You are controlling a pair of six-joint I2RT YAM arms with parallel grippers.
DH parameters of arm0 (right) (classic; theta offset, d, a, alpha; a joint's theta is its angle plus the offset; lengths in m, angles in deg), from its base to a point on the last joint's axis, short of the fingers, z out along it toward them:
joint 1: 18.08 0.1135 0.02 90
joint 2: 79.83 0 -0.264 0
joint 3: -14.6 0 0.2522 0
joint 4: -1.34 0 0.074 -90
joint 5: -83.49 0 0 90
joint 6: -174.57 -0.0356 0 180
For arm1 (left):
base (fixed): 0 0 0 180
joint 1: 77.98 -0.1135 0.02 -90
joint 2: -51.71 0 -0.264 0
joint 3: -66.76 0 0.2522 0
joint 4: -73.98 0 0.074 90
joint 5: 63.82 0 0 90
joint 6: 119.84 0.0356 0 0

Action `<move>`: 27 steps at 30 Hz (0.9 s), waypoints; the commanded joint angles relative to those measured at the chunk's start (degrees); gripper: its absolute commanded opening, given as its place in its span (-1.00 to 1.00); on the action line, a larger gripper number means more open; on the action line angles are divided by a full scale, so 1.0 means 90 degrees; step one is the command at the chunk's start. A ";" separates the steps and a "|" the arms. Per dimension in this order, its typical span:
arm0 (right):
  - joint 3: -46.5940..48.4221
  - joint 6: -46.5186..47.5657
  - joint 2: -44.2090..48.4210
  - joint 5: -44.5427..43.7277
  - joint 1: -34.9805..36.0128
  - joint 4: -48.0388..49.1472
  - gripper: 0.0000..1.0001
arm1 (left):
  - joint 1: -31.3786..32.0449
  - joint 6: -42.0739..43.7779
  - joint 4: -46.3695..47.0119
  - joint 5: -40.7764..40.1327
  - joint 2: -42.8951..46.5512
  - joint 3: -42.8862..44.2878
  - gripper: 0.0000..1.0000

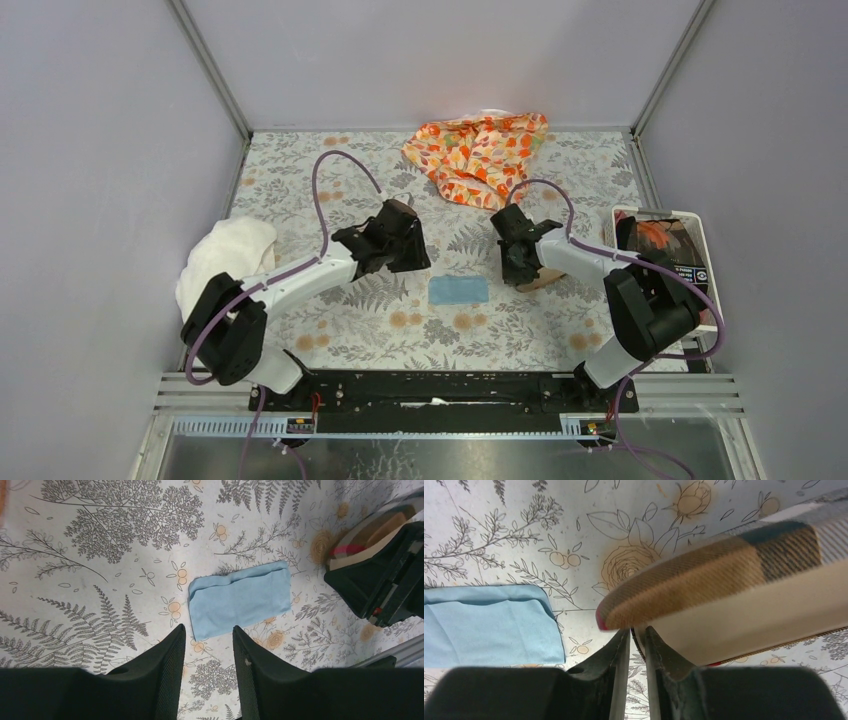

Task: Organize the sunglasses
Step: Adjust the sunglasses case at the center of the board.

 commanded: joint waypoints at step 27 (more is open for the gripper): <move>0.0850 -0.0093 -0.0680 0.0133 -0.0024 0.0843 -1.00 | -0.0110 0.0198 0.0136 -0.0377 0.0596 -0.0174 -0.24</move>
